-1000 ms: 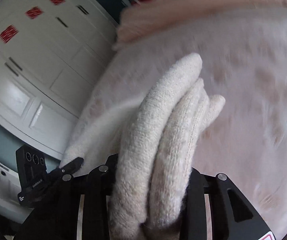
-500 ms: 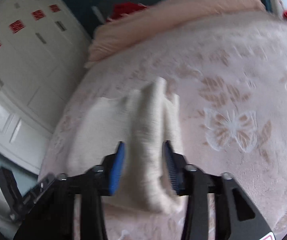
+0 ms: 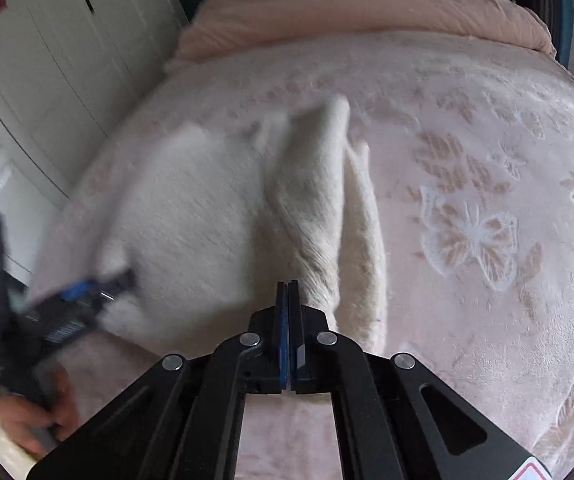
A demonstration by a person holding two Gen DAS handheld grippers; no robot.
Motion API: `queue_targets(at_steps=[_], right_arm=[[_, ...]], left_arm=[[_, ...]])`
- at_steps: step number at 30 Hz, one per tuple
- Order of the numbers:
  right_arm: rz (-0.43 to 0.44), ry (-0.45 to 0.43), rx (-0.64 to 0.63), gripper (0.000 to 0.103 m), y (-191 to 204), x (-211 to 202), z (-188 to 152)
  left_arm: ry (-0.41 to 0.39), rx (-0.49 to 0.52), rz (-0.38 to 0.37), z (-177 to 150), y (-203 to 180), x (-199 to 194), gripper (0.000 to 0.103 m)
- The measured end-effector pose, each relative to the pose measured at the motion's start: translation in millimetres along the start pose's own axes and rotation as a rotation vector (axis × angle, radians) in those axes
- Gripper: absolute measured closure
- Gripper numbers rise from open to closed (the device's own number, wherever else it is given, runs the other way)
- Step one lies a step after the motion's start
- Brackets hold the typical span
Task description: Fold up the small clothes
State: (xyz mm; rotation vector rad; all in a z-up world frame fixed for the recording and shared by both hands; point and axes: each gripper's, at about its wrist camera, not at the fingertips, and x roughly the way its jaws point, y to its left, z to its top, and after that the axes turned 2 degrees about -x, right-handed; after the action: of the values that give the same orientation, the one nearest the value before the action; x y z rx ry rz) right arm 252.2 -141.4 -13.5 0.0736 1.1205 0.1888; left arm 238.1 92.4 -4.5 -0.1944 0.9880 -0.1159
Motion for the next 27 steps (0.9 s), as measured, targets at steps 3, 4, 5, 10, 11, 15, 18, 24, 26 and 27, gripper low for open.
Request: queue_targets(at_steps=[3, 4, 5, 10, 11, 15, 18, 24, 26, 27], right_arm=[[0.005, -0.034, 0.01, 0.103, 9, -18, -5], [0.024, -0.065, 0.015, 0.103, 14, -34, -6], [0.03, -0.093, 0.016, 0.103, 18, -48, -6], [-0.05, -0.169, 0.009, 0.103, 21, -80, -22], [-0.056, -0.157, 0.016, 0.102, 15, -70, -22], [-0.058, -0.068, 0.074, 0.102, -2, -34, -24], [-0.054, -0.013, 0.057, 0.103, -5, -3, -26], [-0.087, -0.025, 0.051, 0.103, 6, -18, -17], [-0.079, -0.084, 0.087, 0.098, 8, -43, -25], [-0.08, -0.103, 0.104, 0.095, 8, -52, -28]], left_arm=[[0.004, 0.009, 0.023, -1, -4, 2, 0.032], [-0.003, 0.014, 0.032, 0, -5, 0, 0.033], [-0.012, 0.025, 0.037, -1, -6, -2, 0.033], [-0.061, 0.087, 0.06, -6, -18, -34, 0.034], [-0.062, 0.099, 0.062, -8, -19, -38, 0.034], [-0.03, 0.099, 0.073, -14, -17, -34, 0.034], [0.047, 0.093, 0.112, -20, -10, -9, 0.034], [0.061, 0.099, 0.135, -21, -7, 6, 0.033], [0.043, 0.104, 0.138, -20, -10, -4, 0.034], [0.031, 0.109, 0.142, -20, -13, -10, 0.034]])
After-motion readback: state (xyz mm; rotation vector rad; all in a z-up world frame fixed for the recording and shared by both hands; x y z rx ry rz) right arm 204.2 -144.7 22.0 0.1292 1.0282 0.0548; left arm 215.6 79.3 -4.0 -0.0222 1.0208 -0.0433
